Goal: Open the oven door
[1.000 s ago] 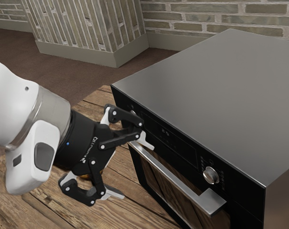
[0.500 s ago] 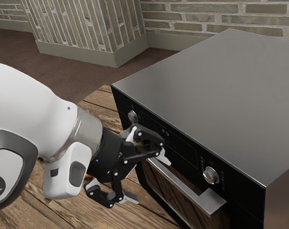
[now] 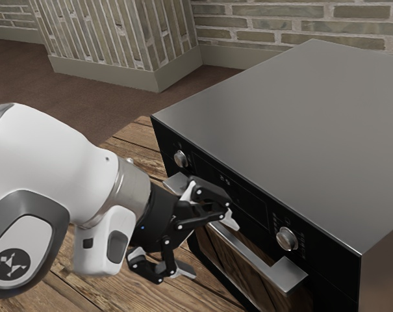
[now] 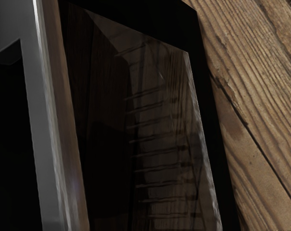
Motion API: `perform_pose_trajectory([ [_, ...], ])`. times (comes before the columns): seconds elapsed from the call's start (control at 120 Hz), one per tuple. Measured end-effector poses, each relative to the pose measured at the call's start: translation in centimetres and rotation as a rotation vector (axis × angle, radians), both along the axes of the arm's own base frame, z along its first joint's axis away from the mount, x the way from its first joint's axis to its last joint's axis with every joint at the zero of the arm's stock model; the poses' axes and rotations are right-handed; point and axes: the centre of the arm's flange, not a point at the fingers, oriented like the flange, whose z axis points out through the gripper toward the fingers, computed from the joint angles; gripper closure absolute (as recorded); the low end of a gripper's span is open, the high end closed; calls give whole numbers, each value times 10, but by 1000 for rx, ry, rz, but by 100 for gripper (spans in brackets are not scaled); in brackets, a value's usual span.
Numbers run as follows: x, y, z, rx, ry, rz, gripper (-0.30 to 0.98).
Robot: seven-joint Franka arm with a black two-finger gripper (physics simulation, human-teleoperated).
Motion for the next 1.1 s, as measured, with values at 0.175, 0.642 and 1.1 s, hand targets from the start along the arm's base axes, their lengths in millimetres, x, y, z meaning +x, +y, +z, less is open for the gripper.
perform_pose_trajectory([
  [0.175, -1, 3, -8, 10, 4, -8, 0],
  [0.642, -260, 54, 104, -71, -442, -76, 5],
  [1.1, 175, 288, 82, -169, 644, 1176, 0],
])
